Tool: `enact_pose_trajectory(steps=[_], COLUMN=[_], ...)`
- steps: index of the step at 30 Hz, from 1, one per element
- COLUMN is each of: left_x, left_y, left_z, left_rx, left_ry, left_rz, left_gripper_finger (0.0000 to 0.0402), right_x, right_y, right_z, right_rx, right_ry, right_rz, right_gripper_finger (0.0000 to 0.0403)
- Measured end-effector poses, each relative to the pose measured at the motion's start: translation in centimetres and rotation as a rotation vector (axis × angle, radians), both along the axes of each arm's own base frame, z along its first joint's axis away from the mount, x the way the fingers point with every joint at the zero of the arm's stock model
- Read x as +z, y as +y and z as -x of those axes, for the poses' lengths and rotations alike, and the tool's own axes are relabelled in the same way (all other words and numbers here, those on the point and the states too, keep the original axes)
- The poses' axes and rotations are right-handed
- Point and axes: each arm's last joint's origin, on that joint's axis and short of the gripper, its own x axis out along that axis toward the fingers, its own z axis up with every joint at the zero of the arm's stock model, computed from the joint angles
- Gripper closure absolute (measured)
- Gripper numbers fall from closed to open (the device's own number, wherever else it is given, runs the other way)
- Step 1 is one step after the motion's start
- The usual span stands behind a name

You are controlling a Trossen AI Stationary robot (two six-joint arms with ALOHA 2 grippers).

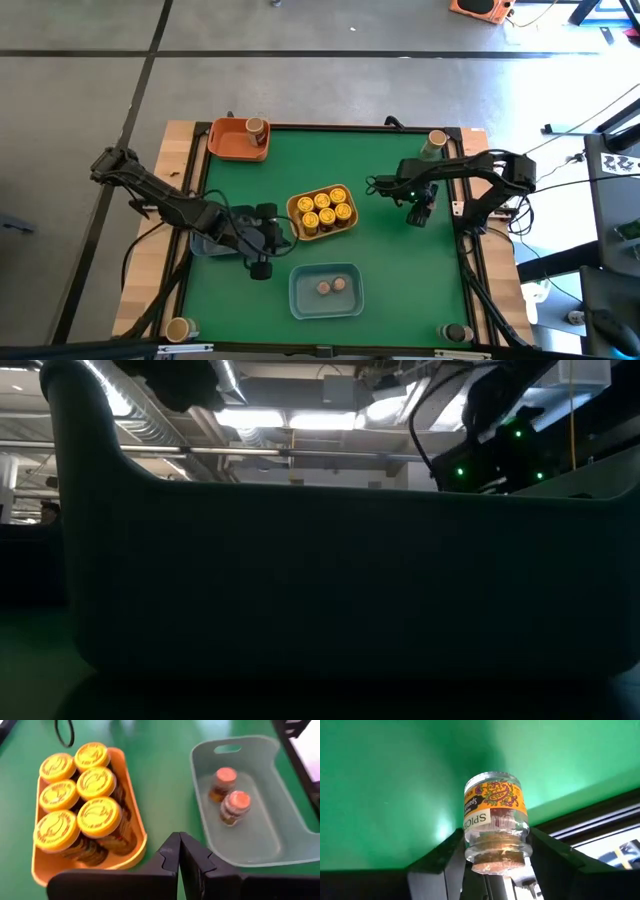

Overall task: Sort spices by type
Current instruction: Put the white transparent seasoning bottle into the light blue bin

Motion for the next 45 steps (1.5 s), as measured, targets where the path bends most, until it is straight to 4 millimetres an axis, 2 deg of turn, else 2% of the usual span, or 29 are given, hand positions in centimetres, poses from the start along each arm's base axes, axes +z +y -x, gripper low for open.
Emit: enact_pose_trajectory(steps=[8, 13, 18, 26, 33, 37, 45], left_x=[0.2, 0.2, 0.3, 0.4, 0.0, -0.3, -0.2], left_y=[-1.1, -1.1, -1.6, -4.2, -7.0, -8.0, -9.5], left_z=[0.2, 0.2, 0.5, 2.0, 3.8, 4.4, 6.0], left_rx=[-0.074, -0.052, -0.052, -0.048, -0.018, -0.011, -0.041], left_ry=[-0.028, -0.030, -0.035, -0.064, -0.091, -0.083, -0.097], left_rz=[-0.026, 0.000, 0.027, 0.079, 0.116, 0.160, 0.182], left_gripper_finger=[0.0396, 0.0396, 0.0396, 0.0396, 0.0396, 0.0396, 0.0396], right_x=[1.7, 3.4, 6.3, 11.4, 14.6, 14.8, 13.0], right_y=[2.5, 5.3, 8.6, 14.4, 19.3, 21.5, 25.5], right_z=[-1.9, -3.1, -4.3, -6.6, -8.6, -10.1, -14.4], right_rx=[0.104, 0.168, 0.204, 0.267, 0.358, 0.416, 0.476], right_ry=[-0.061, -0.108, -0.196, -0.540, -0.916, -0.984, -0.942], right_rz=[0.018, -0.016, 0.009, -0.031, -0.151, -0.162, -0.214], right_gripper_finger=[0.0211, 0.0211, 0.0210, 0.0210, 0.0210, 0.0217, 0.0211])
